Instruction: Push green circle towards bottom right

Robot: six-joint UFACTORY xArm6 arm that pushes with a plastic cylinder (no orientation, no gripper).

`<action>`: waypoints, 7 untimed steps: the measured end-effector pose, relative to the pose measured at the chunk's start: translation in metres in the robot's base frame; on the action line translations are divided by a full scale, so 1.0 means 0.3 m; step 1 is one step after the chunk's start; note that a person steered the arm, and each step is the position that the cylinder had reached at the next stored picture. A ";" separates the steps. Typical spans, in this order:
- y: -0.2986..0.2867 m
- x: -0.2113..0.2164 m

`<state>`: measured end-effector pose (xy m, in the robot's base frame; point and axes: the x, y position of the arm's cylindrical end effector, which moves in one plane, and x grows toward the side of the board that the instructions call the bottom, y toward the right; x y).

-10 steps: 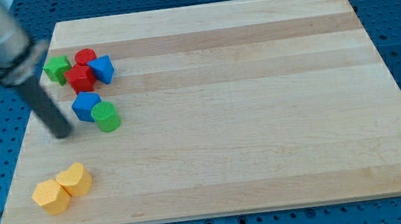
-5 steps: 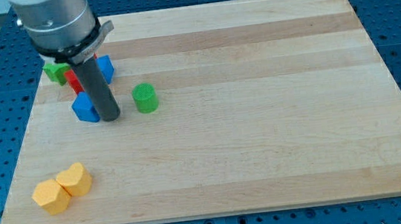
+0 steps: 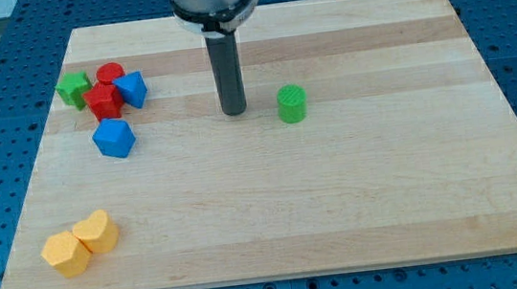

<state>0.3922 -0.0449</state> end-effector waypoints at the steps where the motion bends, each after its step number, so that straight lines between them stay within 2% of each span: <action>1: 0.168 0.022; 2: 0.452 0.194; 3: 0.601 0.273; 5: 0.556 0.094; 6: 0.699 0.121; 7: 0.820 0.332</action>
<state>0.4917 0.2010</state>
